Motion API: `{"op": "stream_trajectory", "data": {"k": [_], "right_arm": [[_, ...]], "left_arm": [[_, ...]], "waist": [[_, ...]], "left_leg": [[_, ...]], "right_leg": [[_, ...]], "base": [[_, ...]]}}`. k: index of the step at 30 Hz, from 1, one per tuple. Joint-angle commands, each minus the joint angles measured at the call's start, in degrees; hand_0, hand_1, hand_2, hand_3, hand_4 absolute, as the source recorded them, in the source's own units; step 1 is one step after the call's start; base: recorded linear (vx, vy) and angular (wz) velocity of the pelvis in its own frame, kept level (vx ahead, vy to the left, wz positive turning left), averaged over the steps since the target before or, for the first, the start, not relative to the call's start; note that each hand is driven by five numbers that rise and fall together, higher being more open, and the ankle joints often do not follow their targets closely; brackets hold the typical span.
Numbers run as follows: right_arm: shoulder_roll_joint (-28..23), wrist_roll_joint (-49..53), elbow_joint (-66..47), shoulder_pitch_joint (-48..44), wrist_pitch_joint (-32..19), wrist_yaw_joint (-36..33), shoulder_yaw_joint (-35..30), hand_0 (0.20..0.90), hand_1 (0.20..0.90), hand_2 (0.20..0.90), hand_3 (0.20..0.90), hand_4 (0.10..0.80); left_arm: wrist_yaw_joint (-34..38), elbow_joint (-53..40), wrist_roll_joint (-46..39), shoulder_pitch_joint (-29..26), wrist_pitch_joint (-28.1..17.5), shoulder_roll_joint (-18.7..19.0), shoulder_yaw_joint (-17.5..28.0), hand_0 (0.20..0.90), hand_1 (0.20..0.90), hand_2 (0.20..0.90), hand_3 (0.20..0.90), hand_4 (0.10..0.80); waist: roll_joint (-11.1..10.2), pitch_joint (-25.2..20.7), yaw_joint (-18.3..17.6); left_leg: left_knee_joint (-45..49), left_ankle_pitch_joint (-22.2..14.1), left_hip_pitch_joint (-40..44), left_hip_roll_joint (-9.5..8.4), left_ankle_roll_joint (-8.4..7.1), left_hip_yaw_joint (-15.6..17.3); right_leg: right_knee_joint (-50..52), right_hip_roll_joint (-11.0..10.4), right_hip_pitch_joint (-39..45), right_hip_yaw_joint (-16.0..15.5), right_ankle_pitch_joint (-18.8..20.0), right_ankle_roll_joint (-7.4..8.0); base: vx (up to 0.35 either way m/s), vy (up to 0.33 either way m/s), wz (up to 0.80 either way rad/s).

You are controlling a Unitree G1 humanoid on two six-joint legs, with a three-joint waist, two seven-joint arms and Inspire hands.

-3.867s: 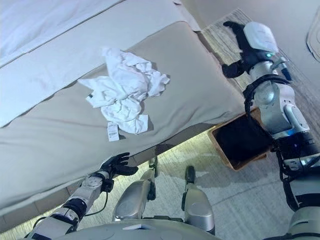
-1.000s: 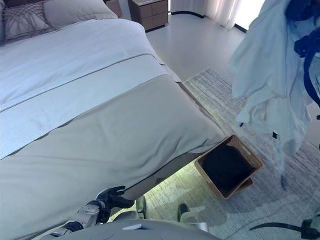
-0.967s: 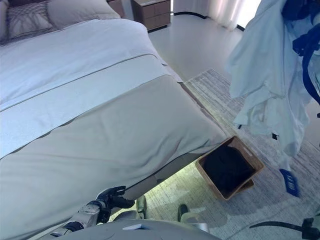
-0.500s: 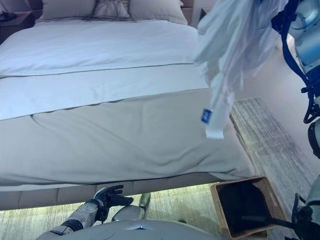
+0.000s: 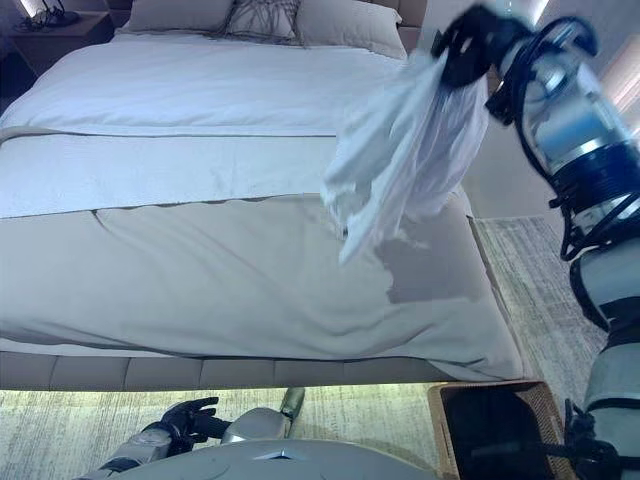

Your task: Pick up the clothes from the bed and place them into the basket

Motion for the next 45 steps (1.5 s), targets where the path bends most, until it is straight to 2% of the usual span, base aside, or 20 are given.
{"op": "stream_trajectory", "data": {"k": [1,2,3,5,7,13,15,19,21,23,26,27,28,31,36,37,41,44,45], "right_arm": [[-2.3,-2.6,0.1,-4.5,3.0,5.4,0.4,0.9,0.9,0.9,0.9,0.8],[-1.3,-2.6,0.9,-4.8,2.6,4.6,-0.1,0.556,0.556,0.556,0.499,0.399],[-0.5,-4.1,2.9,-5.2,0.8,4.9,-0.7,0.3,0.3,0.3,0.2,0.1],[-0.2,-2.9,4.6,-6.4,-0.2,5.2,0.5,0.3,0.3,0.3,0.2,0.1],[-0.1,0.4,5.8,-7.7,-1.4,2.4,1.0,0.3,0.3,0.3,0.2,0.1],[-0.6,-0.4,3.5,-6.5,-2.6,0.8,-0.5,0.3,0.3,0.3,0.2,0.1],[-0.3,2.2,2.3,-6.1,-3.4,-4.3,-1.4,0.3,0.3,0.3,0.2,0.1],[0.6,7.0,-1.0,-6.1,-10.6,-23.2,-6.6,0.3,0.3,0.3,0.2,0.1],[0.4,7.9,-4.1,-5.3,-12.5,-28.0,-10.6,0.3,0.3,0.3,0.2,0.1],[0.0,7.3,-7.2,-3.6,-11.9,-27.5,-13.7,0.3,0.3,0.3,0.2,0.1],[-0.8,4.4,-9.6,-0.4,-8.0,-19.2,-13.2,0.3,0.3,0.3,0.2,0.1],[-1.0,2.8,-9.7,0.4,-7.8,-16.8,-12.7,0.321,0.321,0.321,0.225,0.125],[-1.3,1.0,-10.1,2.4,-7.1,-13.4,-11.4,0.9,0.9,0.9,0.9,0.8],[-0.9,-3.0,-10.0,5.4,-6.3,-6.9,-9.8,0.9,0.9,0.9,0.9,0.8],[3.4,-12.6,-3.9,6.2,-3.3,0.8,-4.8,0.9,0.9,0.9,0.9,0.8],[3.7,-12.8,-3.4,6.0,-3.1,0.7,-4.4,0.9,0.9,0.9,0.9,0.8],[7.1,-15.9,6.2,2.3,0.7,1.1,1.2,0.9,0.9,0.9,0.9,0.8],[8.2,-17.3,10.3,2.0,2.5,1.7,2.4,0.9,0.9,0.9,0.9,0.8],[8.6,-17.3,11.3,2.3,2.6,1.6,2.2,0.9,0.9,0.9,0.9,0.8]], "left_arm": [[0.9,0.5,-0.5,-1.9,-0.3,2.3,-0.5,0.9,0.9,0.9,0.9,0.8],[0.9,1.2,-0.9,-2.0,-0.5,2.6,-0.4,0.9,0.9,0.9,0.9,0.8],[0.8,2.3,-0.8,-1.9,-1.2,2.6,0.3,0.9,0.9,0.9,0.9,0.8],[1.0,2.2,-0.8,-1.4,-1.3,2.8,0.3,0.9,0.9,0.9,0.9,0.8],[0.9,2.2,-0.4,-0.7,-1.5,2.9,0.1,0.9,0.9,0.9,0.9,0.8],[1.0,2.2,0.0,0.8,-2.4,2.7,0.7,0.9,0.9,0.9,0.9,0.8],[1.0,2.2,0.0,1.0,-2.8,2.7,0.5,0.9,0.9,0.9,0.9,0.8],[0.9,3.0,-0.3,1.1,-4.5,2.4,-0.1,0.9,0.9,0.9,0.9,0.8],[0.5,3.0,0.0,1.0,-5.0,2.3,0.1,0.9,0.9,0.9,0.9,0.8],[0.3,2.4,0.4,0.8,-4.7,2.3,0.1,0.9,0.9,0.9,0.9,0.8],[0.3,1.7,0.6,0.6,-4.2,2.2,0.4,0.9,0.9,0.9,0.9,0.8],[0.2,1.5,0.7,0.6,-4.0,2.2,0.6,0.9,0.9,0.9,0.9,0.8],[0.4,1.3,0.7,0.7,-3.8,2.2,0.6,0.9,0.9,0.9,0.9,0.8],[0.6,0.7,0.6,1.1,-3.4,2.2,0.4,0.9,0.9,0.9,0.9,0.8],[0.4,-1.6,-0.5,-0.1,-3.5,2.7,-1.6,0.9,0.9,0.9,0.9,0.8],[0.4,-1.7,-0.6,-0.3,-3.6,2.8,-1.7,0.9,0.9,0.9,0.9,0.8],[0.1,-4.7,-2.5,-4.7,-5.5,4.9,-4.3,0.9,0.9,0.9,0.9,0.8],[0.7,-6.1,-3.2,-5.6,-6.4,5.1,-5.2,0.9,0.9,0.9,0.9,0.8],[0.7,-6.3,-3.3,-5.5,-6.8,5.1,-5.2,0.9,0.9,0.9,0.9,0.8]], "waist": [[-3.0,-3.9,0.5],[-3.0,-4.0,0.4],[-3.1,-4.1,0.6],[-3.3,-4.0,1.1],[-3.4,-3.7,1.6],[-3.5,-3.0,1.8],[-3.5,-2.8,1.9],[-3.1,-2.5,2.1],[-3.0,-2.4,2.2],[-2.8,-2.1,2.3],[-2.6,-1.7,1.9],[-2.5,-1.6,1.8],[-2.5,-1.4,1.7],[-2.6,-0.8,1.8],[-2.8,2.2,4.0],[-2.9,2.5,4.2],[-2.8,9.6,7.6],[-2.3,12.4,8.9],[-2.4,13.0,9.3]], "left_leg": [[0.1,-7.2,4.4,-1.5,1.23,-0.5],[0.1,-7.1,4.4,-1.51,1.21,-0.3],[0.1,-7.1,4.3,-1.61,1.21,-0.2],[0.1,-7.0,4.0,-1.66,1.18,-0.4],[0.1,-6.7,3.8,-1.7,1.14,-0.8],[0.1,-6.5,3.2,-2.06,1.44,-1.7],[0.1,-6.6,3.3,-2.07,1.52,-1.9],[0.1,-6.7,3.6,-2.04,1.66,-2.1],[0.1,-6.9,3.7,-2.07,1.69,-2.2],[0.1,-7.0,3.8,-2.15,1.77,-2.4],[0.1,-7.2,3.9,-2.16,1.88,-2.4],[0.1,-7.2,3.9,-2.14,1.89,-2.3],[0.1,-7.2,4.0,-2.05,1.96,-2.2],[0.1,-7.3,4.3,-1.88,1.95,-2.2],[1.9,-7.1,1.4,-1.79,1.9,-3.2],[2.1,-7.1,0.9,-1.81,1.89,-3.3],[3.8,-6.2,-5.4,-2.0,1.89,-5.7],[4.0,-5.3,-7.6,-2.2,2.0,-6.9],[3.5,-6.3,-7.3,-1.9,1.69,-7.0]], "right_leg": [[3.3,-0.5,-1.6,0.5,0.8,-1.89],[3.4,-0.5,-1.6,0.6,0.8,-1.91],[3.4,-0.5,-1.7,0.6,0.8,-1.81],[3.3,-0.4,-1.7,0.6,0.8,-1.82],[3.4,-0.3,-1.6,0.5,0.6,-1.89],[3.8,-0.2,-2.2,1.2,0.5,-1.93],[4.0,-0.1,-2.2,1.3,0.3,-1.99],[4.6,-0.1,-2.0,1.3,-0.2,-1.94],[5.0,-0.1,-2.0,1.0,-0.6,-1.89],[5.4,-0.2,-2.1,0.6,-0.8,-1.75],[6.0,-0.5,-2.5,0.4,-0.9,-1.69],[6.1,-0.5,-2.7,0.4,-0.9,-1.69],[6.4,-0.6,-2.9,0.4,-0.9,-1.71],[6.9,-0.7,-3.0,0.1,-1.1,-1.84],[8.6,-1.0,-5.1,-1.0,-1.7,-2.42],[8.8,-1.0,-5.5,-1.2,-1.7,-2.46],[10.4,-0.9,-10.7,-3.0,-1.6,-2.91],[10.9,-0.9,-12.4,-4.2,-1.4,-3.07],[11.3,-0.7,-12.4,-3.7,-2.6,-2.94]], "base": [[0.048,0.008,0.11],[0.07,0.015,0.08],[0.062,0.016,0.01],[0.038,0.01,-0.08],[0.017,0.006,-0.02],[0.008,0.003,0.03],[0.04,0.004,0.13],[0.039,0.003,0.08],[0.036,-0.001,0.01],[0.017,-0.003,0.01],[0.005,0.003,0.03],[0.0,0.0,0.0],[0.044,0.001,0.0],[0.075,0.003,0.01],[0.011,0.003,0.0],[-0.194,-0.083,0.01],[-0.255,-0.11,0.17],[-0.073,-0.057,0.2],[0.025,-0.069,0.17]]}}
